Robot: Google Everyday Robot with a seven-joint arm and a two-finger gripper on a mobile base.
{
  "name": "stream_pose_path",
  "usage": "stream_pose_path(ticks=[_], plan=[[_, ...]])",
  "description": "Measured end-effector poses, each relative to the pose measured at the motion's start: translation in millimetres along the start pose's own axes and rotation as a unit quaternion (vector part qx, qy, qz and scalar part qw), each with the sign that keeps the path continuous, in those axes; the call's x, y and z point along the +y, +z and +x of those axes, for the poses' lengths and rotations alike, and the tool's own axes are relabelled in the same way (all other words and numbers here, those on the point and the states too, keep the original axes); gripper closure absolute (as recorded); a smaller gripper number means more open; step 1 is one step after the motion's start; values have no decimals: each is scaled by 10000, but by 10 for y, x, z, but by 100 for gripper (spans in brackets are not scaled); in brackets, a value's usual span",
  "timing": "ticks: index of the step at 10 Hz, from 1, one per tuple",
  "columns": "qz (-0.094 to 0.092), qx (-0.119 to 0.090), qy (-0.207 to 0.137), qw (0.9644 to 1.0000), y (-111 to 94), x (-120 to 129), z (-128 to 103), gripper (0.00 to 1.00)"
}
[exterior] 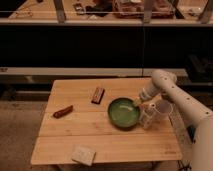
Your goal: Drag the ceramic bowl in a circle
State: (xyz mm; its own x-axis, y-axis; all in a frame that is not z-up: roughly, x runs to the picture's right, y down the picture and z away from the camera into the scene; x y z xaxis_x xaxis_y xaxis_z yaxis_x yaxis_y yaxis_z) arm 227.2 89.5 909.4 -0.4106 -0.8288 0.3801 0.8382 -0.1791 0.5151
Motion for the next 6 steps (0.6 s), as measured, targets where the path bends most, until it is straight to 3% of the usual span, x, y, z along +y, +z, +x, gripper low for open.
stream_pose_path(ticks=[2,3,4,6], plan=[[-430,198,525,9975,-171,352,88,90],[-564,402,856,9939,-279,485,211,90],[-633,598,1151,9895,-357,567,351,90],[-632,820,1442,9841,-378,566,606,90]])
